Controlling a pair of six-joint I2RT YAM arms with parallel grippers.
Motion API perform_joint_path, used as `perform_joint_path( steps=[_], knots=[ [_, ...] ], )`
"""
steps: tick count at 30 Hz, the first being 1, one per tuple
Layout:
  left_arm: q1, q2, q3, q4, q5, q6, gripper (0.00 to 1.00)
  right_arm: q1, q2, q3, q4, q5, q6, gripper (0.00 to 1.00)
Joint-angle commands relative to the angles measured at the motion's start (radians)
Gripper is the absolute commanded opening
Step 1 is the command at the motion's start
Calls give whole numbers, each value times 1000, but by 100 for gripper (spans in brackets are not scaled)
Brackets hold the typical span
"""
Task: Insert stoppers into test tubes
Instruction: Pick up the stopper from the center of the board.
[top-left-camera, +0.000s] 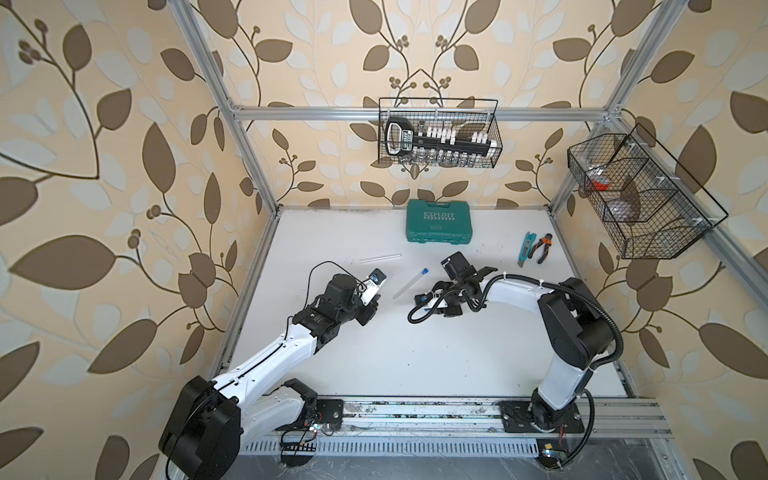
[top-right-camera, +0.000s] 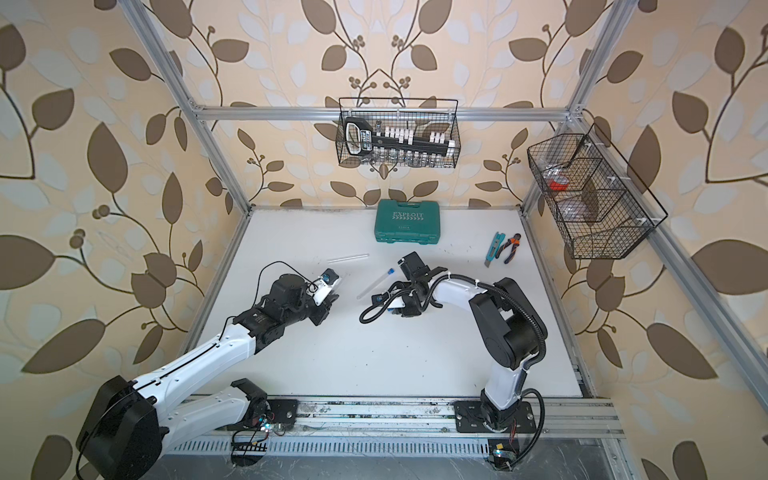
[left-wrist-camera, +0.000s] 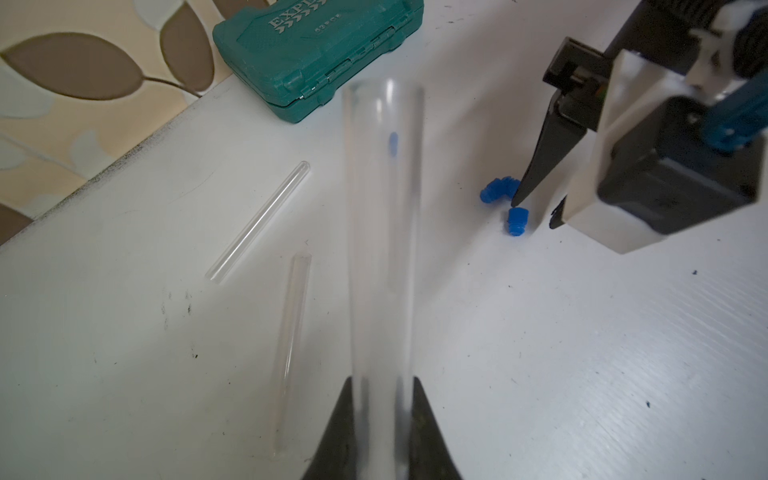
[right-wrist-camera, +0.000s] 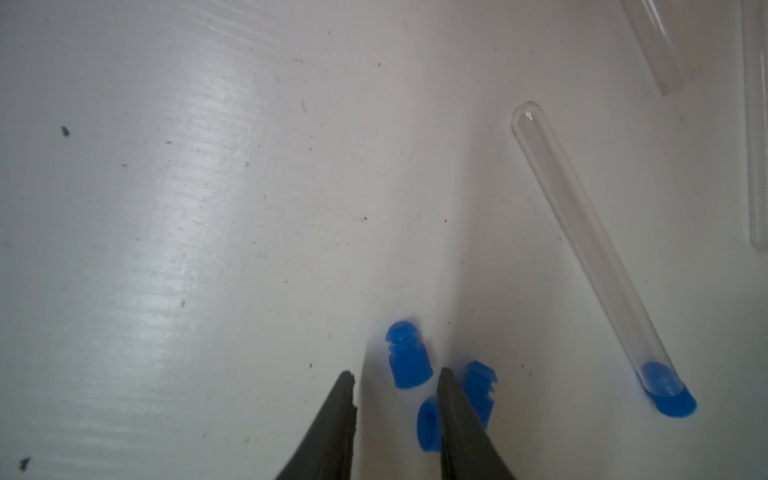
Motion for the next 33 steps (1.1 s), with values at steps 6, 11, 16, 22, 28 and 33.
perform_joint_path(
  steps=[6,11,16,22,28,33],
  knots=[
    [9,6,5,41,41,10,0,3,52,48,-29,-23,-19,31],
    [10,4,5,42,38,10,0,3,75,63,-52,-16,-22,28],
    [10,2,5,39,40,17,0,4,93,82,-85,-15,-18,25],
    [10,0,5,37,43,20,0,3,107,96,-109,-6,-16,25],
    [9,-3,5,34,43,23,0,4,125,107,-112,18,1,23],
    [9,-3,6,34,42,23,0,3,141,135,-123,76,55,19]
  ],
)
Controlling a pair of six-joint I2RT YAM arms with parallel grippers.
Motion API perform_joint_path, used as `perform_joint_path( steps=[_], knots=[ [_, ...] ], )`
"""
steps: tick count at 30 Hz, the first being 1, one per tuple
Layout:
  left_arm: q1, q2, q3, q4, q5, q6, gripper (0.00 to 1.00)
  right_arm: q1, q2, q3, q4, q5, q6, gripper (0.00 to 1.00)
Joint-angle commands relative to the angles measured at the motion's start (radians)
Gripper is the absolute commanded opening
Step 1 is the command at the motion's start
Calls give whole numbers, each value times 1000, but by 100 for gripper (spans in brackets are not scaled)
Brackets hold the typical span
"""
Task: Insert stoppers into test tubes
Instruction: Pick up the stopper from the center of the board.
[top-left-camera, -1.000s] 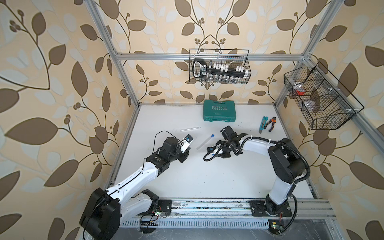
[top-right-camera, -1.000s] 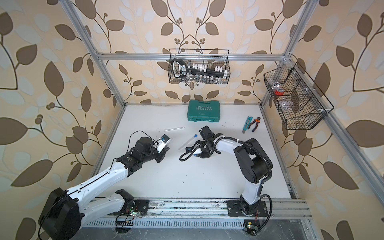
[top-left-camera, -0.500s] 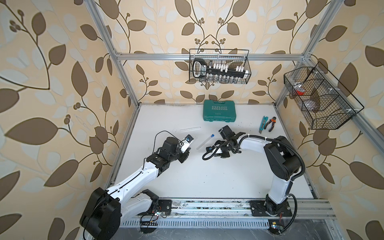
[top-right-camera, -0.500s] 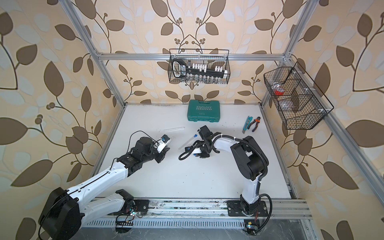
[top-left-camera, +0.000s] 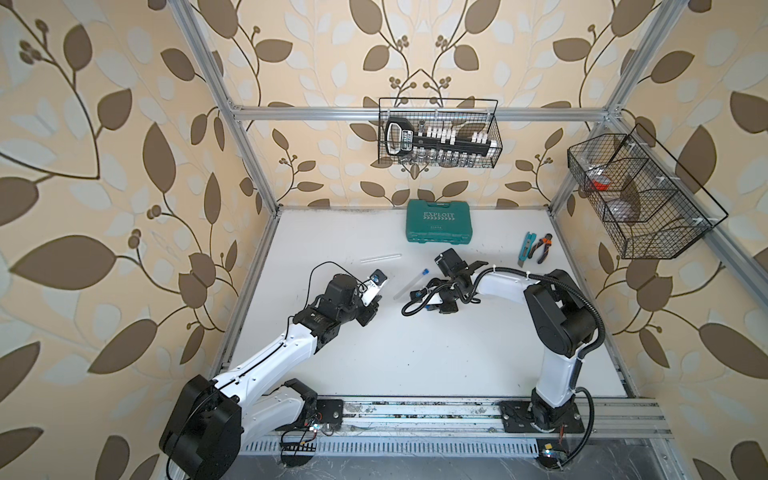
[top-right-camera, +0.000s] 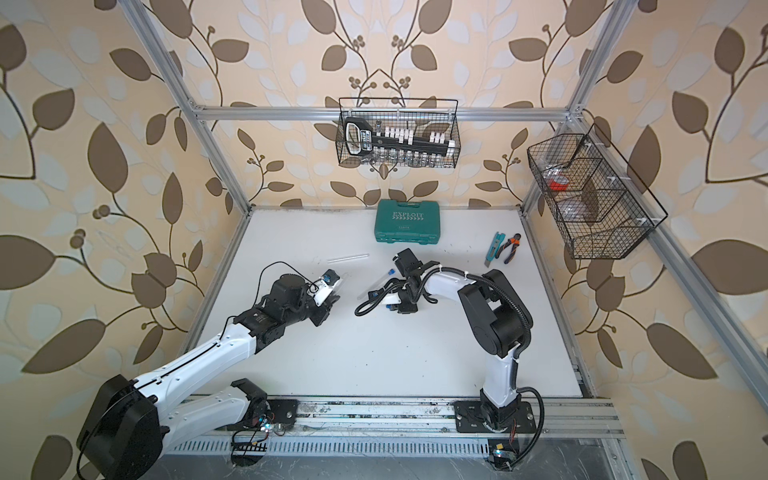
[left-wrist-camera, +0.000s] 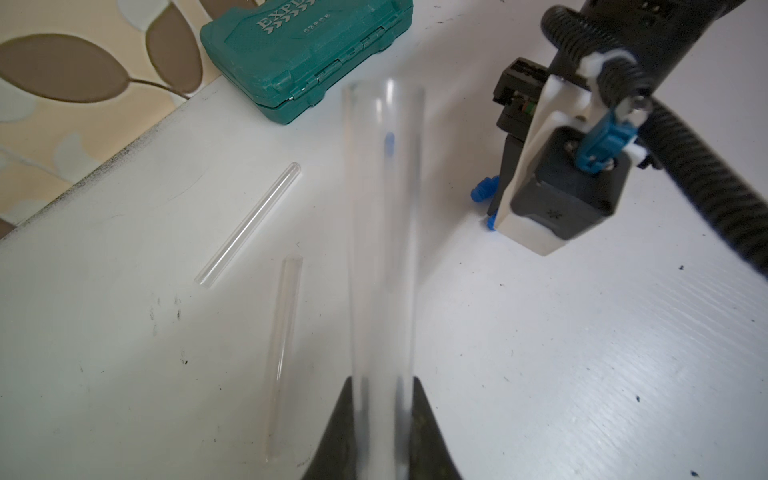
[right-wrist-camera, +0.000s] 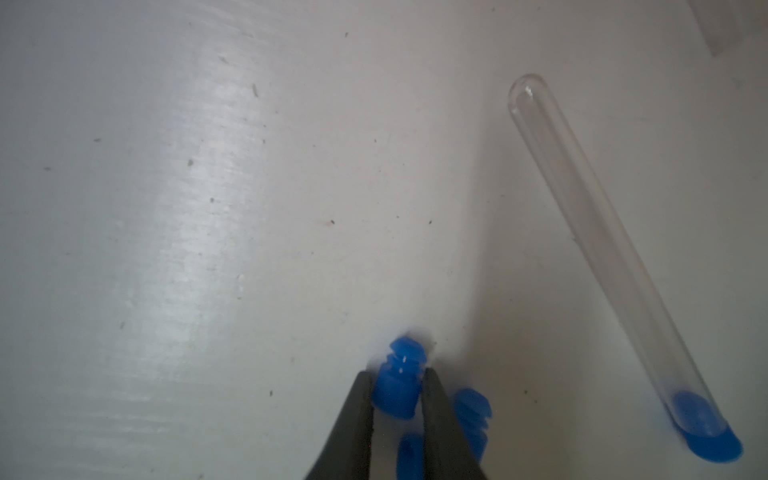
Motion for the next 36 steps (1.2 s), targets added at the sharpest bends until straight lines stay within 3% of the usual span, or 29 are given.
perform_joint_path(
  steps=[1,14,21,31,36],
  knots=[
    [10,-7,5,35,22,15,0,3,36,26,-57,55,39,19],
    [10,-3,8,32,26,20,0,3,57,48,-84,65,89,16],
    [9,-3,8,25,31,36,0,3,19,54,-69,-13,108,15],
    [8,5,17,-18,40,83,0,1,-170,-23,-42,-115,174,13],
    [7,-9,5,-43,121,158,0,-3,-341,-117,-38,-183,241,13]
  ],
)
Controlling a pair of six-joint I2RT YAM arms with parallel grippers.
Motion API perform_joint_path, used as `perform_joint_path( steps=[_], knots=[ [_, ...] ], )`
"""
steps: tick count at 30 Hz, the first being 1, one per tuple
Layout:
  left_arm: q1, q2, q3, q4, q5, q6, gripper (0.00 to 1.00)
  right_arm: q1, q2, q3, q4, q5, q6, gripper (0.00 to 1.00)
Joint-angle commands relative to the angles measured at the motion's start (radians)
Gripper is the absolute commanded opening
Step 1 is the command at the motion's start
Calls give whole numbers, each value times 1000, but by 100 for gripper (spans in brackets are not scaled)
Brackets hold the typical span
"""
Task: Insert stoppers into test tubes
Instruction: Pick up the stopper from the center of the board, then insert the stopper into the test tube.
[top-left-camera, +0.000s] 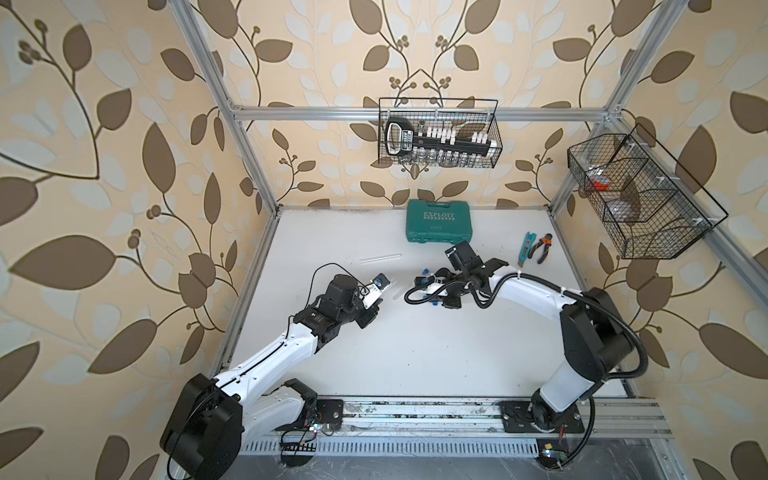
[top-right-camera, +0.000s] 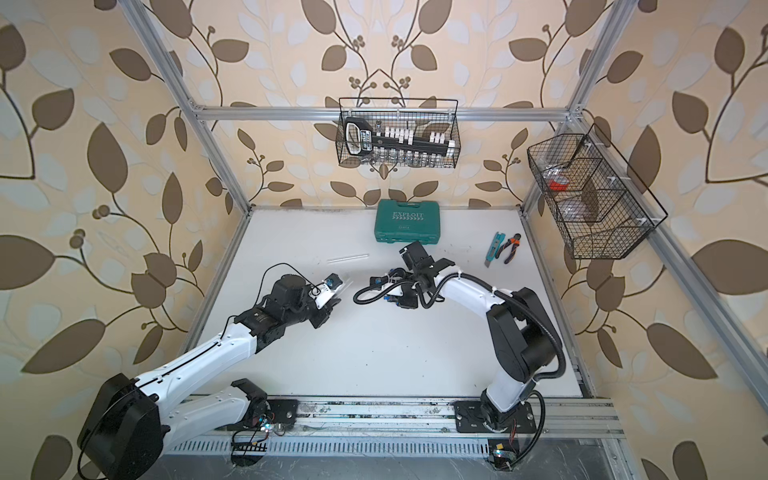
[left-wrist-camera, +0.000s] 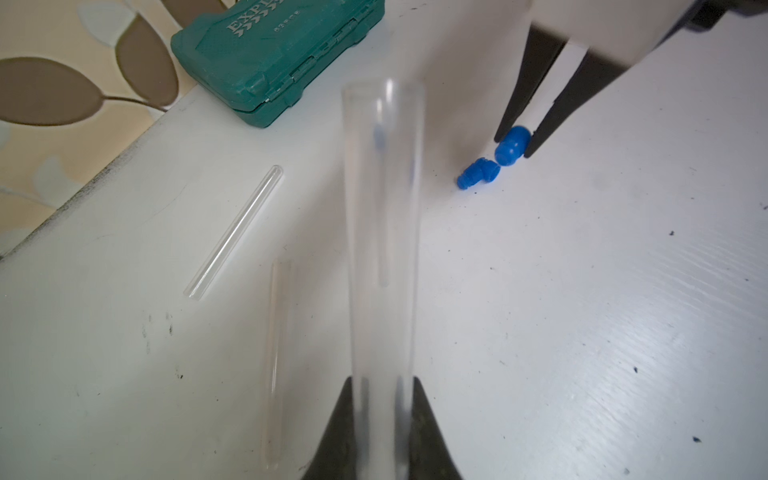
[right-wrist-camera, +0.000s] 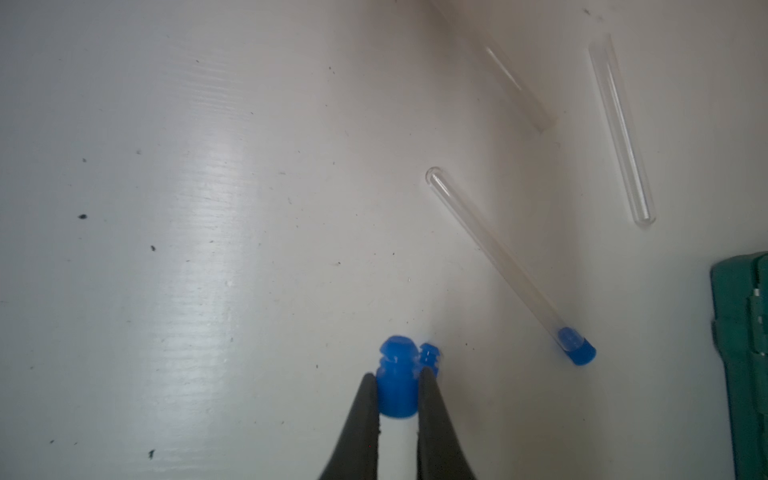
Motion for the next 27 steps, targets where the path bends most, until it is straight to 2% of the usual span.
perform_joint_path(
  steps=[1,4,9,15,19,27],
  knots=[
    [5,-15,2,-22,94,80,0,-1,-111,-70,-19,-99,63,13],
    [-25,-9,-5,-40,107,193,0,-2,-213,-119,-28,-134,108,13],
    [-78,18,-20,-51,36,389,0,0,-320,-156,-80,-144,151,13],
    [-166,100,-3,-22,-156,517,0,31,-353,-169,-117,-155,179,13],
    [-213,145,1,37,-223,559,0,47,-338,-163,-115,-158,213,12],
    [-231,132,-43,144,-227,594,0,85,-287,-162,-60,-160,278,12]
  ],
)
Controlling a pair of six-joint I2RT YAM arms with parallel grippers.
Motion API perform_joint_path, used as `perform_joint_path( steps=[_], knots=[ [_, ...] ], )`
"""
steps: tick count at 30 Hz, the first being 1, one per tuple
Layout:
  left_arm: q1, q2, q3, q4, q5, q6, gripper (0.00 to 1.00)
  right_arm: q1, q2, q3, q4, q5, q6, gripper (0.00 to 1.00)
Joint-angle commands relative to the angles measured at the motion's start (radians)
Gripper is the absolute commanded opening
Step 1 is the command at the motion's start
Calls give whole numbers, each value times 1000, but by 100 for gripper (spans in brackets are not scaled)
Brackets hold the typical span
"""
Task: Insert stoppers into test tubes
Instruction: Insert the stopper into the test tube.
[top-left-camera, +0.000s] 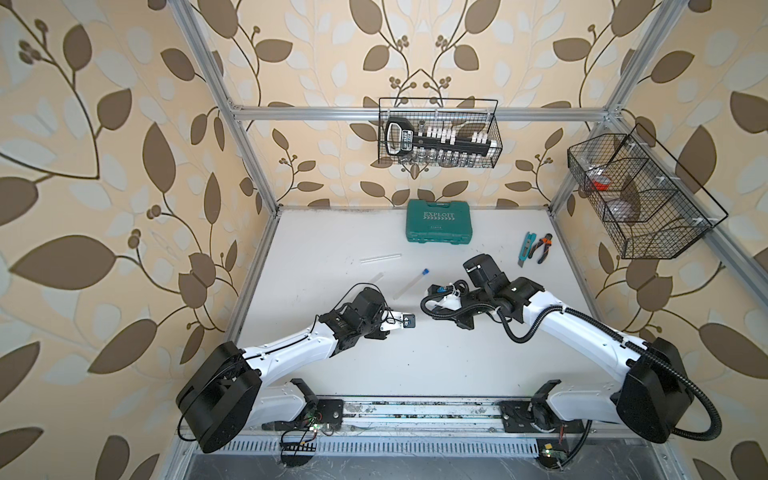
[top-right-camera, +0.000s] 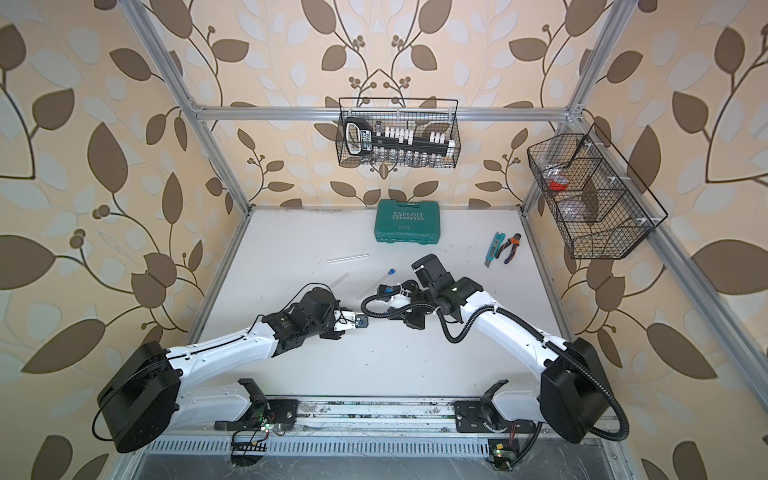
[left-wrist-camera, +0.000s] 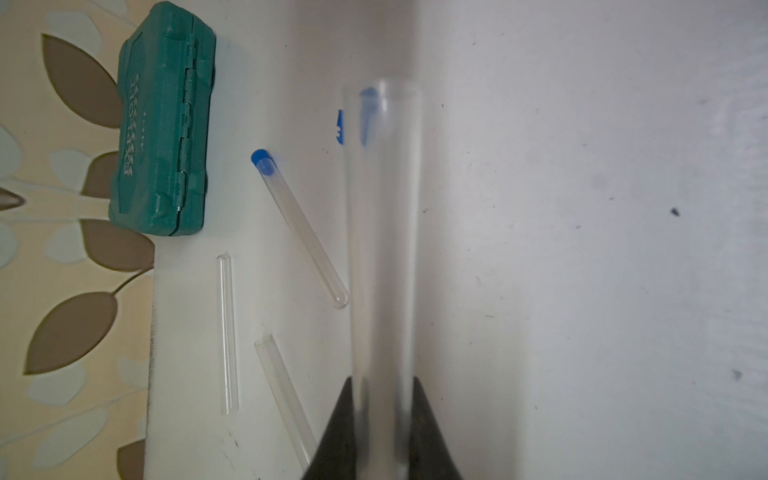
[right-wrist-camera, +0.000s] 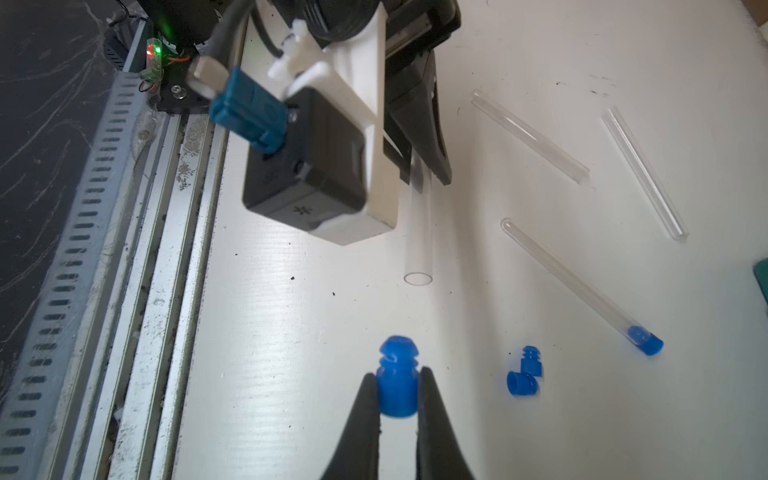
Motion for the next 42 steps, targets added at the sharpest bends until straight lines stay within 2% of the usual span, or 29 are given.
perform_joint_path(
  steps=[1,9,24,36,42],
  knots=[
    [-11,-30,-28,76,-16,38,0,19,25,-10,12,-38,31,13],
    [-13,-64,-58,117,20,50,0,43,59,-10,77,-22,94,13],
    [-14,-98,-79,138,57,62,0,62,106,2,102,10,129,13],
    [-40,-108,-80,139,38,88,0,80,153,37,90,40,157,13],
    [-64,-94,-74,122,-8,124,0,89,192,83,86,59,203,11]
  ],
)
